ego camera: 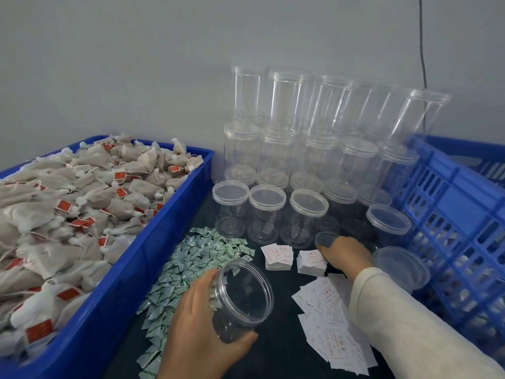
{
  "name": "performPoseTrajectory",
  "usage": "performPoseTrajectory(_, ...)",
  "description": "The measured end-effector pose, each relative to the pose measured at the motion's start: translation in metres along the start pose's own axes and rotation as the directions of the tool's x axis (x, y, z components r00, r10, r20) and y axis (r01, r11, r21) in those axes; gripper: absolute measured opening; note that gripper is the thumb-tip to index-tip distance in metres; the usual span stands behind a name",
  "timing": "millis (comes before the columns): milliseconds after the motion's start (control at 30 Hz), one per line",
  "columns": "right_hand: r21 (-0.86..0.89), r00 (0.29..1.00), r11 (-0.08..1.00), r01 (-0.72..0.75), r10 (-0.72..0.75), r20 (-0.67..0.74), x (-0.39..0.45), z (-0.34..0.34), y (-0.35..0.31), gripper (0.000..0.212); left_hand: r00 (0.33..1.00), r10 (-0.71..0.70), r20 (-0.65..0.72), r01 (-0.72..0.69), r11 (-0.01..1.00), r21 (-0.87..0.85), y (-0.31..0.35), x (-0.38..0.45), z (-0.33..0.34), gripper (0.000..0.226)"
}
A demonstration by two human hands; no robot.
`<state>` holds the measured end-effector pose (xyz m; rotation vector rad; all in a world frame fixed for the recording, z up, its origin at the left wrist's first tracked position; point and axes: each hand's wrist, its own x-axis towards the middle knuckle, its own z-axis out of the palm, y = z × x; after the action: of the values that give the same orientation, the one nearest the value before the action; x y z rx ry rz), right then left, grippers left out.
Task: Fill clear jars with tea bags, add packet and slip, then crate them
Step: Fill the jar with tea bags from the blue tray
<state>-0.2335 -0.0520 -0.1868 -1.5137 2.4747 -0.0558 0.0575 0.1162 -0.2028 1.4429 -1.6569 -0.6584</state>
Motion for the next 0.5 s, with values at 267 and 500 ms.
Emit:
performPoseTrajectory(267,-0.054,0.997,0.999,-0.009,0.013,0.082,0.001,-0.011,0.001,0.047,0.999,0.016,-0.046,-0.017,1.000,-0.015,0.009,0.000,0.000,0.104)
performPoseTrajectory(500,-0.088,0.987,0.987,0.134,-0.141,-0.082,-0.019,-0.067,-0.005,0.034,0.996,0.002,-0.092,-0.012,0.994,-0.107,0.012,0.002,-0.005,0.112)
